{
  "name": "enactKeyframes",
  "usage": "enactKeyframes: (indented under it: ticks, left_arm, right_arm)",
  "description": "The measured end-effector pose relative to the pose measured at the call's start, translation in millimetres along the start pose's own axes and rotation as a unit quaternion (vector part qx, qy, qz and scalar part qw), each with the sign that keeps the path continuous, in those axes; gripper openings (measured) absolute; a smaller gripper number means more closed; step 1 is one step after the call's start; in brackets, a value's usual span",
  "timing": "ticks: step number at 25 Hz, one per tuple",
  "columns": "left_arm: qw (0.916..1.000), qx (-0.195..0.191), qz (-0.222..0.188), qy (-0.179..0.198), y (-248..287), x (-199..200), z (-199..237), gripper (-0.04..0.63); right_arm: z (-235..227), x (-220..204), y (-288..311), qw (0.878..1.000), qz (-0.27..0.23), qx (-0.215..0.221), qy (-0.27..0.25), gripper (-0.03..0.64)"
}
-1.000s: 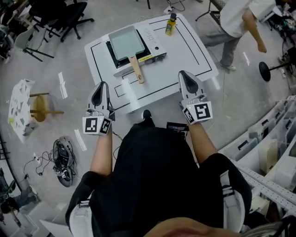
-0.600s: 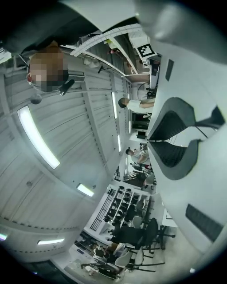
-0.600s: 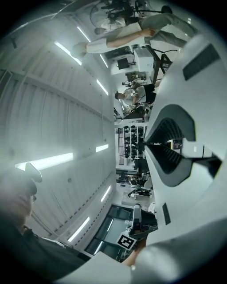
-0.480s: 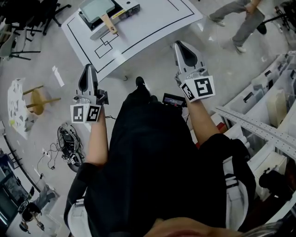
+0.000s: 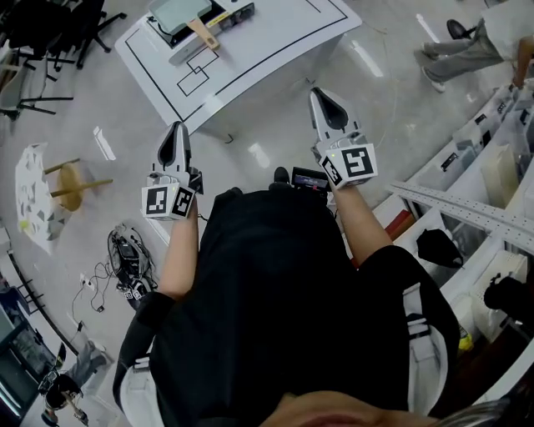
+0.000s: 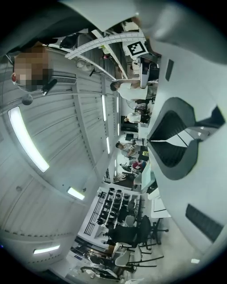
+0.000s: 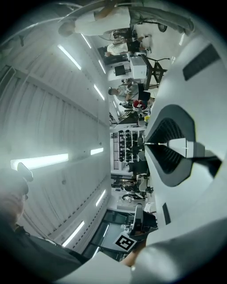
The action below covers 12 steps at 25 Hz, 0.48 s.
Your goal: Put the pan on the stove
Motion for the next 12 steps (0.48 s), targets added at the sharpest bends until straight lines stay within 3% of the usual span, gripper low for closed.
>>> enactKeyframes:
  ticks: [8,12]
  left_arm:
    - [0.9999,0.014,0.009,-0.003,-57.4,-0.1,62.2,0.025]
    - [1.0000,-0.005,-0.004,0.005,-81.2,8.9,88.1,0.025]
  right_arm:
    - [76.9,-13.8,10.7,1.000,0.020,-0.009,-0.009,0.025]
    - [115.8,-15.2,20.7,0.999,0.027,-0.016,-0.007,0.025]
Point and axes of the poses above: the fingertips, and each gripper's own axes: y forward along the fingers, z to its left, x out of its top, the point moved 5 cm from there along -y, backward along the fingers, and after that the axes turned 4 degrees about y, right-handed, at the moved point
